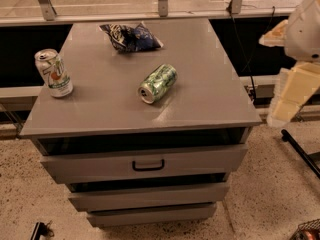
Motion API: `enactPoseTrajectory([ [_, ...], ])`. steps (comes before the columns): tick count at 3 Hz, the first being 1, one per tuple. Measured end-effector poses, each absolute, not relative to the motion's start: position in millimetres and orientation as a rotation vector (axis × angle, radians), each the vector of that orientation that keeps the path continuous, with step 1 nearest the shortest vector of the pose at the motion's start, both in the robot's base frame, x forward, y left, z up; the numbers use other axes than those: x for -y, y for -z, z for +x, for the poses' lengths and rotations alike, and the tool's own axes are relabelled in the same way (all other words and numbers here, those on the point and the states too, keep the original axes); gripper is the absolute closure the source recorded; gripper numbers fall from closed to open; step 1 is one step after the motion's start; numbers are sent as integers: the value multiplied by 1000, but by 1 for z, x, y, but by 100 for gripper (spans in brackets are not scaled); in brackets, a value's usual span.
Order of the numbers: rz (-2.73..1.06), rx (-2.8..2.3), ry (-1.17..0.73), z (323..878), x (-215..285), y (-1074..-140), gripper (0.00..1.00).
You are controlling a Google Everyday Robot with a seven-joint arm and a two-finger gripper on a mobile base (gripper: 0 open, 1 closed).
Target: Place green can upright
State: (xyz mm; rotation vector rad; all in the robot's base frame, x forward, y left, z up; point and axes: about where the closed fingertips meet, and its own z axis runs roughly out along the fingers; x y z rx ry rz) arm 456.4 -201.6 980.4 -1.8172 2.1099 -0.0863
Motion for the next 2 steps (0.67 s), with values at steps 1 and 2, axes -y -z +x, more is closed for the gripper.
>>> enactPoseTrajectory([
  [1, -2013, -1827, 88, 499, 161, -988, 0],
  [2, -2208, -1524, 114, 533, 114, -994, 0],
])
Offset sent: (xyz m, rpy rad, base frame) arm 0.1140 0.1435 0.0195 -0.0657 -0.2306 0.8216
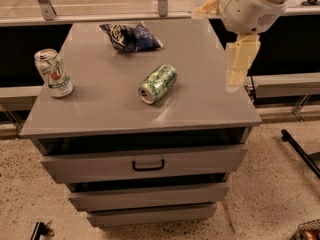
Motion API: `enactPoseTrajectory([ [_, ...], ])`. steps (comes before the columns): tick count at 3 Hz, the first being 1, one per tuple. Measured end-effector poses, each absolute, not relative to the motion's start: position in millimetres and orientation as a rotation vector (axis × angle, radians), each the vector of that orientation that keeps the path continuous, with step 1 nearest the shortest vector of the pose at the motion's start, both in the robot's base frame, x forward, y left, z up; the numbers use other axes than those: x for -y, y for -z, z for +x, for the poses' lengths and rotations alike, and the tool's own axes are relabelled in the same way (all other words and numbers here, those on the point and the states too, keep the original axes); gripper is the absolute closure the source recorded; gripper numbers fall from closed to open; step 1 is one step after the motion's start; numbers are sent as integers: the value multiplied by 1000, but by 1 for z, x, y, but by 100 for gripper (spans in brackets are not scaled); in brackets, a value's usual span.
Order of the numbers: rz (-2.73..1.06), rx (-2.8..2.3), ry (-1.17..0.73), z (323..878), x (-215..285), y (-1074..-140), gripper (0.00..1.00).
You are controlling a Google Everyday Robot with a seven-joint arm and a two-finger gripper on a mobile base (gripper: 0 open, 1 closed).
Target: Place green can upright
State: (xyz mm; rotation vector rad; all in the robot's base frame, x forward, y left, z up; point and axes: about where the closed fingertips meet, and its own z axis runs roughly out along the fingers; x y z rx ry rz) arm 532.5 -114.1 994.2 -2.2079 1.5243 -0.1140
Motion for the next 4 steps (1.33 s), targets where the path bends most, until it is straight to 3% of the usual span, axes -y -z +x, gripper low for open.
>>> enactPoseTrajectory([
  [2, -2584, -1188, 163, 574, 35, -933, 0],
  [4, -2781, -1109, 145, 592, 5, -858, 0],
])
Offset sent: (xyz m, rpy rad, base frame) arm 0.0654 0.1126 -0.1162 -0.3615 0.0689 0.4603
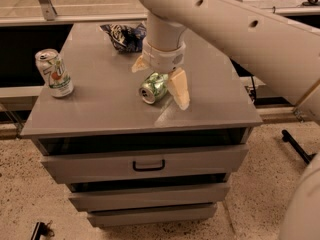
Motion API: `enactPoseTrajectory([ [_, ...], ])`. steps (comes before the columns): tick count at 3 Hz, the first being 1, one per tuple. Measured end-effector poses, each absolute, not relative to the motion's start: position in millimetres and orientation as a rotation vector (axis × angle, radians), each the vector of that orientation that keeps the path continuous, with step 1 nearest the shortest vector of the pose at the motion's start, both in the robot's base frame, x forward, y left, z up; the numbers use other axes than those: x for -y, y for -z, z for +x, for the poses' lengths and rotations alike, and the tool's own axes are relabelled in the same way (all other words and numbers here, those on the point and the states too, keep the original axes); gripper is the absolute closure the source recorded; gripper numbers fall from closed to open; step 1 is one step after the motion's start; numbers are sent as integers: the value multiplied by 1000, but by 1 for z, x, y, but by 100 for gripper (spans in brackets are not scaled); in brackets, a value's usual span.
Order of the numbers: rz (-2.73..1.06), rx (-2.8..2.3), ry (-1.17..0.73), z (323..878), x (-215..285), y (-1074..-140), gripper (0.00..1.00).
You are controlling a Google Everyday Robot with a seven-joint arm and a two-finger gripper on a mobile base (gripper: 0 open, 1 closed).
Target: Place green can upright
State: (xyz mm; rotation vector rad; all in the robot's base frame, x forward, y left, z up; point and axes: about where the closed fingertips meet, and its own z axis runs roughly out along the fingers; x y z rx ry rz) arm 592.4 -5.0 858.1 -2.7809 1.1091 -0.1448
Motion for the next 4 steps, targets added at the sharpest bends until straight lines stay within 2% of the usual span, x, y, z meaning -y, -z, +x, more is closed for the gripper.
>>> enactPoseTrajectory([
  [1, -2820, -1083, 127, 594, -5, -837, 17],
  [3, -2796, -1053, 68, 592, -13, -853, 64],
  [4, -2683, -1069, 44, 586, -3, -894, 87],
])
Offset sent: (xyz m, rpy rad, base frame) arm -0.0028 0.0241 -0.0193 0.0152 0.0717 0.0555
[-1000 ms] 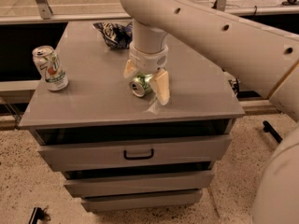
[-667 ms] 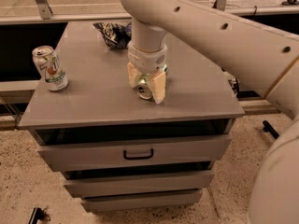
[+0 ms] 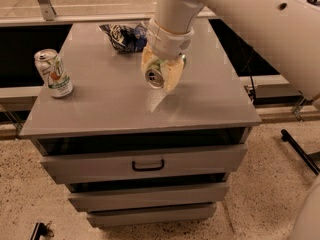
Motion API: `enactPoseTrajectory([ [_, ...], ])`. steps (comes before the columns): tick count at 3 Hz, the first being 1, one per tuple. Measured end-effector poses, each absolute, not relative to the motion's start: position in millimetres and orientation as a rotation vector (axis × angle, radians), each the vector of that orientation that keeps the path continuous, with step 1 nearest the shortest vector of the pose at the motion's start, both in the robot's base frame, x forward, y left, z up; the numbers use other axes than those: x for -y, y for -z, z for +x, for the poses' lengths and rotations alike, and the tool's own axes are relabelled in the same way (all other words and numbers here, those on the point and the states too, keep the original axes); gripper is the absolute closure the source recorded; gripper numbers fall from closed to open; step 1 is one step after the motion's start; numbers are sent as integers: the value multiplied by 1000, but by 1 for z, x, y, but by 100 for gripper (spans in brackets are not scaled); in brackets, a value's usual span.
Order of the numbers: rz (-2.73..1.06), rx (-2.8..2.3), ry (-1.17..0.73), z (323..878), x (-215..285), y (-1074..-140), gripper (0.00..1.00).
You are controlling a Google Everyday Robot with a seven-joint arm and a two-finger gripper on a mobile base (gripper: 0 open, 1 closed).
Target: Place green can upright
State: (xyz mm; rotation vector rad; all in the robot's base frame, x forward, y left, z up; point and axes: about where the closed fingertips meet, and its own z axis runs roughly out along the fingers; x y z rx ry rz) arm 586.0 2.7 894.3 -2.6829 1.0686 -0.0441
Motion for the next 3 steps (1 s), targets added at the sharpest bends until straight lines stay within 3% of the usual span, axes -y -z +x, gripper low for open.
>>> enactPoseTrajectory([
  [1, -2518, -1231, -128, 586, 26, -923, 100],
  [3, -2006, -1555, -511, 603, 79, -969, 100],
])
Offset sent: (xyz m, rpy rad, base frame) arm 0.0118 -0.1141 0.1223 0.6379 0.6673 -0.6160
